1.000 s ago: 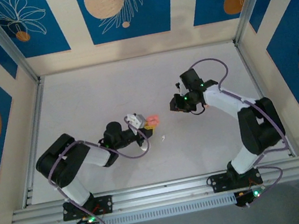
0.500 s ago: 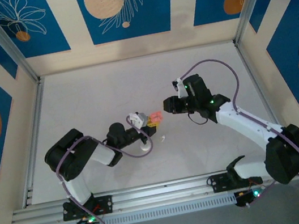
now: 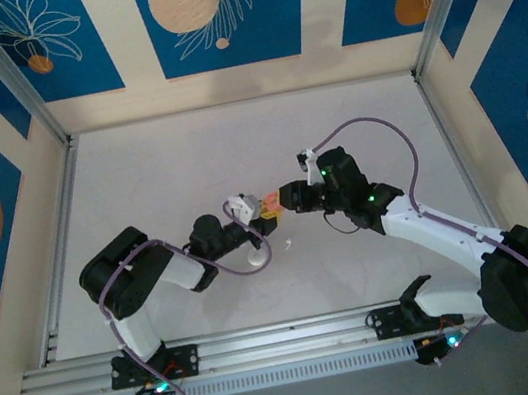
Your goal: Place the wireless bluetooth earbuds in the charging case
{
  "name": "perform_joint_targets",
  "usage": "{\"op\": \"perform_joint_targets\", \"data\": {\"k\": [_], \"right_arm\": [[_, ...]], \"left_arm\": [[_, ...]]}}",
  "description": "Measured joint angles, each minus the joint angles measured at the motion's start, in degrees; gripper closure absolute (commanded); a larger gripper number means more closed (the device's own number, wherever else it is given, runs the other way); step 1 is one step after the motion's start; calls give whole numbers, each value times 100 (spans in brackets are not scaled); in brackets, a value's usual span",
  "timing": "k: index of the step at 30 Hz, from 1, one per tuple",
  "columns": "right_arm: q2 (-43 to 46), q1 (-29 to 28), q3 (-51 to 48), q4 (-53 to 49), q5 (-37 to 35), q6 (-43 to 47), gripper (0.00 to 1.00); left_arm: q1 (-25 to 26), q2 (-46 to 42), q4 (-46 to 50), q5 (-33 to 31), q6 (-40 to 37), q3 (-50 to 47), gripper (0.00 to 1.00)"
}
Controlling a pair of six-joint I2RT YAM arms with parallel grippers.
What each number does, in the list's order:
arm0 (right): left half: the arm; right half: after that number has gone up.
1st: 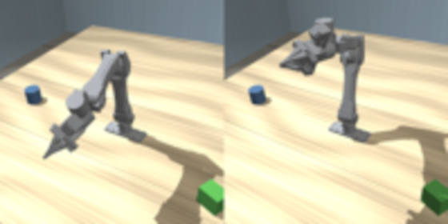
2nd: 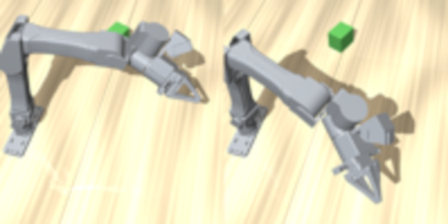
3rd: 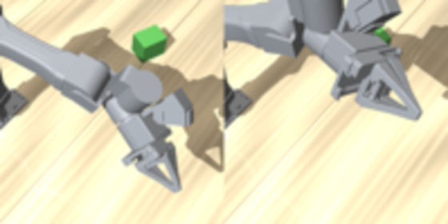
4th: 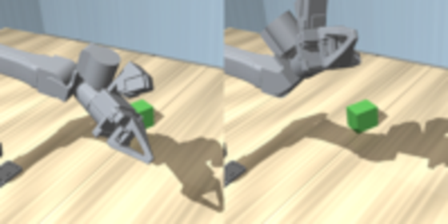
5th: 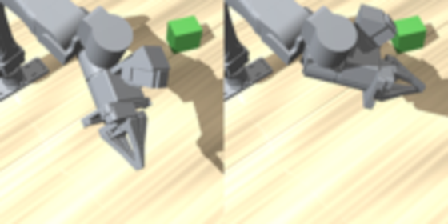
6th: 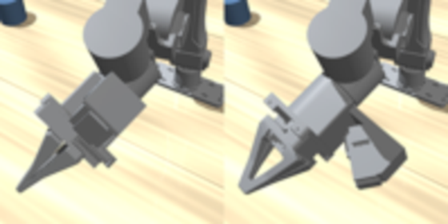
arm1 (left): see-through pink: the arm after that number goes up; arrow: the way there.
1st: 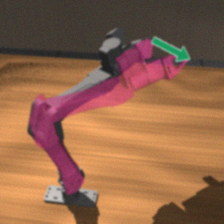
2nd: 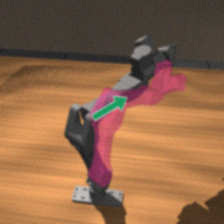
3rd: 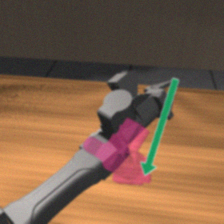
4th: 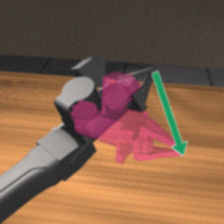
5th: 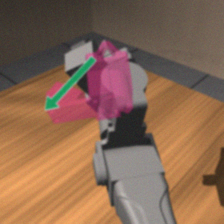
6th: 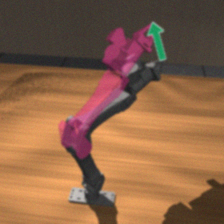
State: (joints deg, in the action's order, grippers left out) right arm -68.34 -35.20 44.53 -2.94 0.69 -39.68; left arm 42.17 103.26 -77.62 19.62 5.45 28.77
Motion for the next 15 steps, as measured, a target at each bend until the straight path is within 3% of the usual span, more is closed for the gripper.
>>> {"op": "perform_joint_targets", "data": {"k": [15], "right_arm": [[-188, -197, -7, 345, -225, -107, 73]], "left_arm": [[13, -9, 0, -24, 0, 7, 86]]}}
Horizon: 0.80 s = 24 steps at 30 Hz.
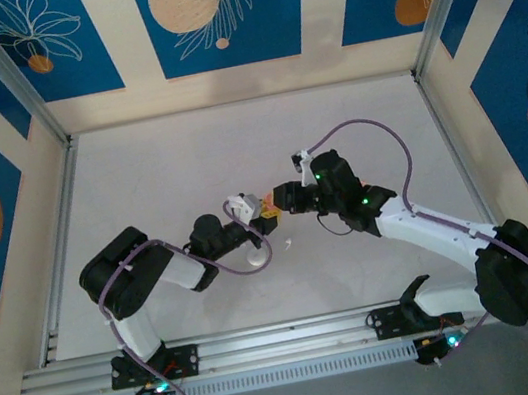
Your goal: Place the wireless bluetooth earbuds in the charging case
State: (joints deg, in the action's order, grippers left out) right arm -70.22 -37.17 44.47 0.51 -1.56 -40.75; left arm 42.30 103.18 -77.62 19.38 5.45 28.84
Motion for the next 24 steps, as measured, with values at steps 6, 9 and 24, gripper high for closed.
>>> {"op": "perform_joint_targets", "data": {"k": [6, 9, 24], "right_arm": [[-76, -33, -2, 83, -109, -2, 73], [-138, -39, -4, 164, -129, -20, 73], [-146, -162, -118, 337, -225, -20, 73]], "left_arm": [[20, -44, -2, -2, 0, 7, 86], [22, -61, 2, -17, 2, 7, 86], [26, -227, 57, -197, 7, 11, 86]]}}
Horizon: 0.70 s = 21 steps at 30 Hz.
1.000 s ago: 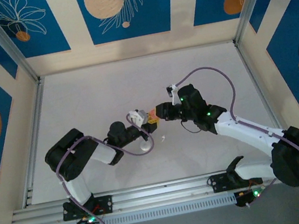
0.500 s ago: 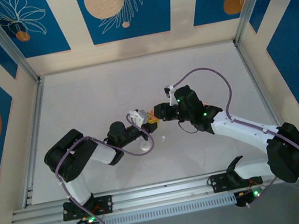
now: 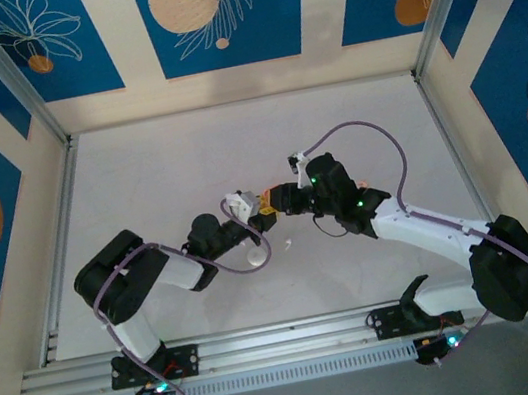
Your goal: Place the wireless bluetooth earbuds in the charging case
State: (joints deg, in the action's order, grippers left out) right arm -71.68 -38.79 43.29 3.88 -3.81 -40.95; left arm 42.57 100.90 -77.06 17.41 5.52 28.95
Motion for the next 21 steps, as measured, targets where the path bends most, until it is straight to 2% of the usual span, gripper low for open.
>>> {"op": "perform_joint_targets", "data": {"k": [17, 21], "right_arm": [[63, -26, -35, -28, -15, 2, 56], [63, -26, -31, -72, -52, 4, 55]], "left_arm": [[17, -26, 103, -11, -2, 0, 86], [17, -42, 142, -11, -4, 0, 86]]}}
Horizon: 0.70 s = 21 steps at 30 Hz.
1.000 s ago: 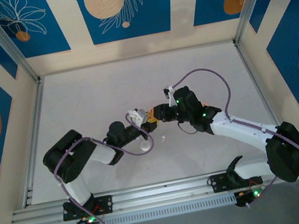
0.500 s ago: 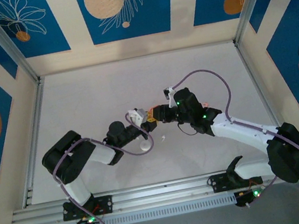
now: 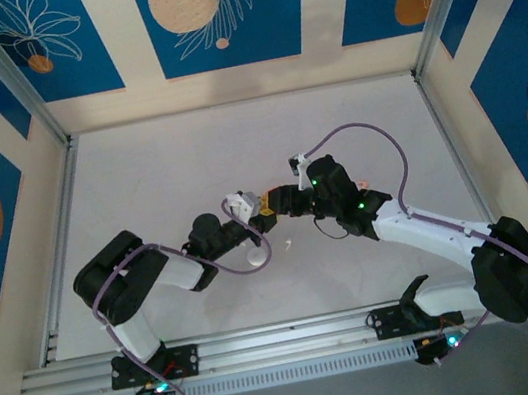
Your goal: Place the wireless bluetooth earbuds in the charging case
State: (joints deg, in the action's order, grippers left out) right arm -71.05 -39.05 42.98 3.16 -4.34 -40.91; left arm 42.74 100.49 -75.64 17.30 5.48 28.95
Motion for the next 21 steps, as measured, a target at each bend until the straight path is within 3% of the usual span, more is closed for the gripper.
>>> {"op": "perform_joint_targets", "data": {"k": [9, 15, 21], "right_arm": [[164, 173, 308, -621, 85, 243, 54], [68, 758, 1097, -1694, 503, 828, 54], [-651, 1504, 2107, -3056, 704, 1469, 54]], "left_arm": [[4, -136, -70, -52, -153, -20, 86], [4, -219, -205, -179, -308, -236, 86], [4, -219, -208, -297, -439, -398, 86]]}}
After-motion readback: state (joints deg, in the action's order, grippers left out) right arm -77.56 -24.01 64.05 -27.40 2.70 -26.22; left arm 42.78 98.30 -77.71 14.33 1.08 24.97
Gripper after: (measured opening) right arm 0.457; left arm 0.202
